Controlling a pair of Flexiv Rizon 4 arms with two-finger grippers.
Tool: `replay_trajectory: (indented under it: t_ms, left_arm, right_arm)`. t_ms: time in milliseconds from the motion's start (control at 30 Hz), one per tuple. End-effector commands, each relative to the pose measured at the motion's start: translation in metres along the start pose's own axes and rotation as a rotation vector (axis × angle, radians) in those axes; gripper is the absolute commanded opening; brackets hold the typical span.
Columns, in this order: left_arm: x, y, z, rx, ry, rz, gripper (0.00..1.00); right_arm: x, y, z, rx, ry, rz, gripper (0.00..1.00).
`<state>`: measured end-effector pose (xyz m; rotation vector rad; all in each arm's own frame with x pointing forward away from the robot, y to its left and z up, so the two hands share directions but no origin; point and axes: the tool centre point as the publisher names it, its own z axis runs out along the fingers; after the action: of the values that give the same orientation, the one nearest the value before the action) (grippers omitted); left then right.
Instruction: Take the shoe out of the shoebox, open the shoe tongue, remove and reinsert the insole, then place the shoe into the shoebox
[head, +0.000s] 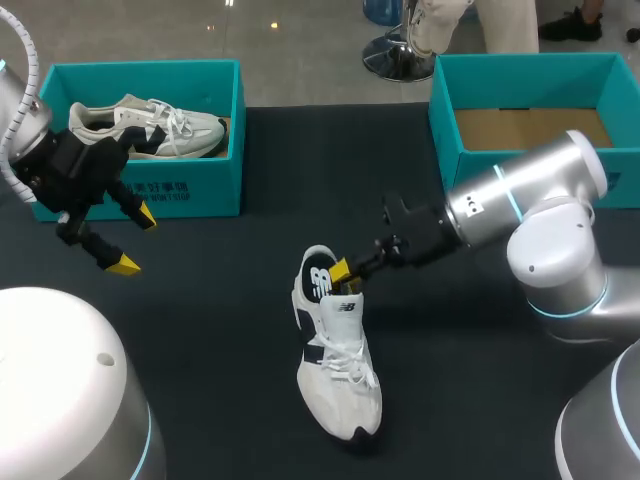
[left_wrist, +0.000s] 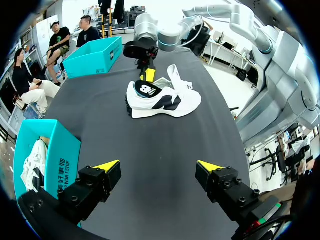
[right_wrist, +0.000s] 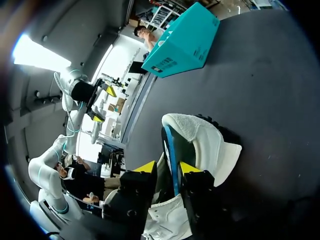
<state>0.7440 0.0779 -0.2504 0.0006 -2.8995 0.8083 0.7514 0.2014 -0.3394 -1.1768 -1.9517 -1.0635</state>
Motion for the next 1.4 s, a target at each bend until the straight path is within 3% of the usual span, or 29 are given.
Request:
replay_trajectory:
  t_ms: [33,100,133,300,967,1300,1400]
  left_arm:
    - [0.0,0.0,0.0,-0.002,0.001,0.0,1.0]
    - [0.0,0.0,0.0,-0.002,0.001,0.0,1.0]
    - [0.0,0.0,0.0,-0.002,0.001,0.0,1.0]
    - [0.0,0.0,0.0,-0.002,0.001,0.0,1.0]
    - [0.0,0.0,0.0,-0.002,0.001,0.0,1.0]
    - [0.0,0.0,0.0,-0.002,0.001,0.0,1.0]
    - [0.0,0.0,0.0,-0.002,0.001,0.0,1.0]
  right_arm:
    - [-0.002,0.006,0.002,0.015,-0.002,0.001,0.22]
    - [-0.002,0.007,0.002,0.017,-0.001,0.0,0.2]
    - [-0.002,0.007,0.002,0.018,-0.002,0.0,0.14]
    - [-0.003,0.007,0.001,0.019,-0.005,0.001,0.0]
    - [-0.009,-0.019,0.014,0.018,0.018,0.054,0.0]
    - [-0.009,-0.022,0.011,0.027,0.002,0.064,0.0]
    - [-0.007,-0.019,0.009,0.028,-0.005,0.058,0.26]
